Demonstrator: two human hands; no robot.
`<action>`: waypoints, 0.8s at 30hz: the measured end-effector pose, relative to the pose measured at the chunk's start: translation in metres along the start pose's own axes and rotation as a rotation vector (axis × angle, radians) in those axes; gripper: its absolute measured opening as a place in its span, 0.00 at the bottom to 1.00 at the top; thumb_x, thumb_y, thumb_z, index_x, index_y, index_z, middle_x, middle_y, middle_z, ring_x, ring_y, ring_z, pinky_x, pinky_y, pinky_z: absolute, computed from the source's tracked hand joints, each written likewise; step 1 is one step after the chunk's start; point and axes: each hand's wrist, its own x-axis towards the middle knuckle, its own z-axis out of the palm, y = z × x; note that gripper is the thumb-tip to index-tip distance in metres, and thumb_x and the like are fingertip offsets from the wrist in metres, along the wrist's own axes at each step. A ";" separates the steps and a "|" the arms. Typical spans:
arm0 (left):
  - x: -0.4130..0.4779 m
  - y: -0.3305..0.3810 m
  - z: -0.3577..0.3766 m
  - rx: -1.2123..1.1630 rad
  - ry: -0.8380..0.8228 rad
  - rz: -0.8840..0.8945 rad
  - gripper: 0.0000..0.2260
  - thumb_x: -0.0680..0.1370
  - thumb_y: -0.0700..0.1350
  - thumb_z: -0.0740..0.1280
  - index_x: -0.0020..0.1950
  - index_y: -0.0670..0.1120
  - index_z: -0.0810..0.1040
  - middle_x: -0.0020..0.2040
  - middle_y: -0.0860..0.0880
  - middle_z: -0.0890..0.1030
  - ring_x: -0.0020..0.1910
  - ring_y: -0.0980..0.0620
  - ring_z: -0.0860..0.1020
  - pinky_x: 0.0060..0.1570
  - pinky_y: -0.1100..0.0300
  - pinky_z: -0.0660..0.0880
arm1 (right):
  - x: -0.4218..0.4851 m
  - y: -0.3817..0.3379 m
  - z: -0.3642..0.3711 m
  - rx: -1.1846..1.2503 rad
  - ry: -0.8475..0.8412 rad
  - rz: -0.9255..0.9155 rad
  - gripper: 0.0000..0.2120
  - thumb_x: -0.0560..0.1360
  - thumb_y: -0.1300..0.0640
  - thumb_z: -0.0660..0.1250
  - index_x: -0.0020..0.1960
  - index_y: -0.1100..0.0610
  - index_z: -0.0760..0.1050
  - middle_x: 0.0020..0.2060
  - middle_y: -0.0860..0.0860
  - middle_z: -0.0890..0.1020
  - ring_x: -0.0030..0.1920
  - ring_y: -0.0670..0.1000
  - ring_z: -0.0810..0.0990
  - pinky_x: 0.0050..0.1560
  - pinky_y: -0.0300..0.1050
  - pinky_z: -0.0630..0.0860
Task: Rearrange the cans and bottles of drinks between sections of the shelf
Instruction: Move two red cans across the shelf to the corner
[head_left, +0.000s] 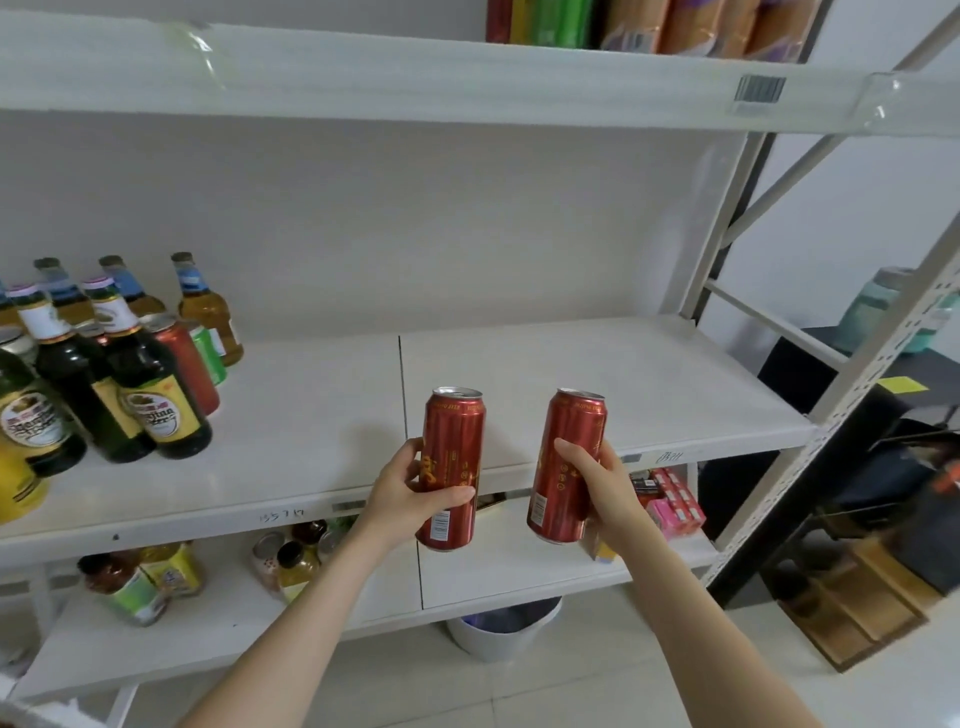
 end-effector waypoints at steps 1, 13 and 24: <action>0.008 0.005 0.009 0.003 -0.010 0.008 0.27 0.68 0.50 0.80 0.62 0.58 0.72 0.57 0.52 0.81 0.55 0.52 0.80 0.51 0.53 0.78 | 0.004 -0.003 -0.009 0.003 0.005 -0.006 0.21 0.69 0.49 0.76 0.60 0.49 0.77 0.52 0.56 0.84 0.54 0.58 0.83 0.55 0.59 0.80; 0.073 0.043 0.145 -0.002 -0.022 0.035 0.25 0.68 0.45 0.80 0.60 0.58 0.73 0.55 0.53 0.82 0.51 0.55 0.81 0.42 0.62 0.77 | 0.061 -0.036 -0.140 -0.019 0.006 -0.066 0.18 0.73 0.52 0.74 0.61 0.50 0.76 0.54 0.56 0.83 0.55 0.58 0.83 0.57 0.58 0.80; 0.111 0.072 0.277 -0.046 0.056 0.008 0.30 0.57 0.56 0.81 0.57 0.61 0.76 0.52 0.52 0.85 0.52 0.50 0.84 0.56 0.43 0.80 | 0.110 -0.075 -0.277 -0.071 -0.070 -0.071 0.24 0.65 0.47 0.76 0.60 0.49 0.77 0.52 0.55 0.84 0.53 0.57 0.84 0.59 0.60 0.79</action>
